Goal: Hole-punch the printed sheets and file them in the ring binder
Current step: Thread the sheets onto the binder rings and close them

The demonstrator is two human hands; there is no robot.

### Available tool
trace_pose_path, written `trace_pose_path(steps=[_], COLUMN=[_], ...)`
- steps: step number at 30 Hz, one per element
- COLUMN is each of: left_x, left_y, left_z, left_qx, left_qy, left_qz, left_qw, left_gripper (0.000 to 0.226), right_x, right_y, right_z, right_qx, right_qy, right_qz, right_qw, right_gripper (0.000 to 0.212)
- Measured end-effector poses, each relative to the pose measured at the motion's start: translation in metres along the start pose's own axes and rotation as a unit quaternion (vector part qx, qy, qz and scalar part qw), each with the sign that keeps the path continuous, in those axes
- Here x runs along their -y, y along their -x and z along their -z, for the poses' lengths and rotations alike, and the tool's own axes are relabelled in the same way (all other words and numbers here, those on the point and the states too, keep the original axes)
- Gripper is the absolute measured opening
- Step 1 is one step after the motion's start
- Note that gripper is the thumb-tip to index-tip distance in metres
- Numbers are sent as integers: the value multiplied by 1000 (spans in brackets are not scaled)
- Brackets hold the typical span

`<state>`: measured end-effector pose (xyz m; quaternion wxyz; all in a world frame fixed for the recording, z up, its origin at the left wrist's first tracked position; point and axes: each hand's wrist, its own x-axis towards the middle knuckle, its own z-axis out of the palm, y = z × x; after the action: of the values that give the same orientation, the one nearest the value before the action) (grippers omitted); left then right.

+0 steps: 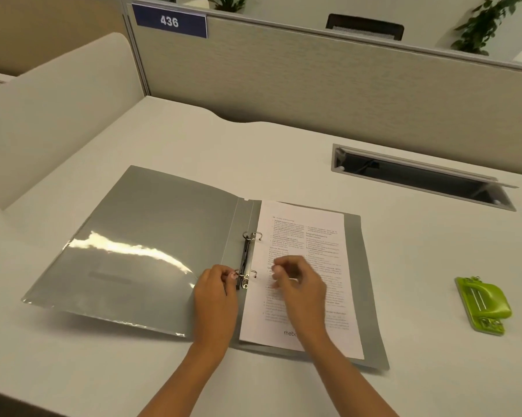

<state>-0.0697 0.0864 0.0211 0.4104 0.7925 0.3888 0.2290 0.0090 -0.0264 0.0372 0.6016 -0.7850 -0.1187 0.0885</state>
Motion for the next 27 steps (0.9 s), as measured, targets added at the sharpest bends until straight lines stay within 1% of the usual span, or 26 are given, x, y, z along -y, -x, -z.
trace_pose_path(steps=[4,8,11,14,18,23,27], left_x=[1,1,0,-2,-4,-7,-8], left_y=[-5,-8,-9,-12,-20,-23,-25], left_z=[6,8,7,7,8,6,5], left_qx=[-1,0,2,-6,0,-11,-2], left_qy=[8,16,3,-44,-70,-99,-118], left_qz=[-4,4,14,23,35,45,45], left_qw=[1000,1000,1000,999,997,994,992], left_gripper=[9,9,10,14,15,16,14], right_x=[-2,-7,-13,-17,-20,-22,-24], right_y=[3,-2,-3,-5,-7,-9,-10], right_z=[-15,-19,-19,-17,-20,-29,-31], right_qx=[42,61,60,64,56,31,30], right_qy=[-26,9,13,16,26,71,108], right_qz=[-20,-28,-36,-24,-17,9,26], right_qw=[999,998,997,998,998,997,993], right_gripper=[10,8,9,9,11,20,20])
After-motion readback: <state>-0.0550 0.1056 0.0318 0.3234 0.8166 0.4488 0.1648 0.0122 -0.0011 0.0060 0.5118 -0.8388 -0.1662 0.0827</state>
